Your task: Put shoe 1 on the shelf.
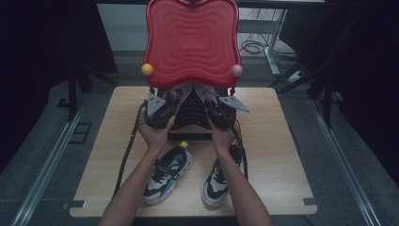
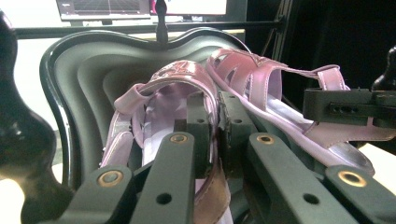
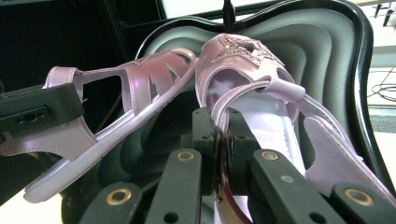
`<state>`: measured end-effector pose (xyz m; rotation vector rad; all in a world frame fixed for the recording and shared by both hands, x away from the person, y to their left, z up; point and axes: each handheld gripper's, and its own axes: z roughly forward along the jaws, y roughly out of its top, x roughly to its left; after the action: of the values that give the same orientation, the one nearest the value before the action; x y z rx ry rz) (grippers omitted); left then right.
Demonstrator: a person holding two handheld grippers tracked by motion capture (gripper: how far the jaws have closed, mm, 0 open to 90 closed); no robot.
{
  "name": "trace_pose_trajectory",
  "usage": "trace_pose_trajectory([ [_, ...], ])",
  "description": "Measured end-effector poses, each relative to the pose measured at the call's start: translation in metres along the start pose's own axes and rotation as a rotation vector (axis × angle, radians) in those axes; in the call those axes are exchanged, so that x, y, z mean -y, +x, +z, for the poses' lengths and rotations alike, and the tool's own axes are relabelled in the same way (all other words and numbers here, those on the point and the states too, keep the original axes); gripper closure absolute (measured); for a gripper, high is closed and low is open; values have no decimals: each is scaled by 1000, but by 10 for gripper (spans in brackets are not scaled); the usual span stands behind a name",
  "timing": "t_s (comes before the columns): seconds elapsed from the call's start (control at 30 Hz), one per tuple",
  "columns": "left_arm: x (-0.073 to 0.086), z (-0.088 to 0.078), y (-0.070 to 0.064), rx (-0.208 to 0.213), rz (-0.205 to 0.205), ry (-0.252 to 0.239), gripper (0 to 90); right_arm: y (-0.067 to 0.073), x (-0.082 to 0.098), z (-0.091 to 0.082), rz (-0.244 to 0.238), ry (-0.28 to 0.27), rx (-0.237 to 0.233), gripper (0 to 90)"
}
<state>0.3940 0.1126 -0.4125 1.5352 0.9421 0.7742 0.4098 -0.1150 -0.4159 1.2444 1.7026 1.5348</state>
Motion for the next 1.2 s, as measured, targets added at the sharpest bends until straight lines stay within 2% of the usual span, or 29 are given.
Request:
trace_pose_trajectory([
  [0.2, 3, 6, 1, -9, 5, 3, 834, 0, -1, 8, -16, -1, 18, 845],
  [0.37, 5, 9, -1, -5, 15, -2, 832, -1, 2, 14, -10, 3, 29, 844],
  [0.53, 10, 11, -6, 10, 45, 25, 831, 0, 4, 16, -29, 20, 40, 836],
  [0.87, 22, 13, -7, 37, 45, 81, 795, 1, 13, 22, -39, 105, 34, 797],
  [1.0, 23, 12, -6, 46, 40, 94, 776, 3, 13, 22, -49, 114, 35, 773],
  [1.2, 24, 7, 0, 70, 9, 101, 684, 5, 13, 21, -47, 149, 9, 666],
])
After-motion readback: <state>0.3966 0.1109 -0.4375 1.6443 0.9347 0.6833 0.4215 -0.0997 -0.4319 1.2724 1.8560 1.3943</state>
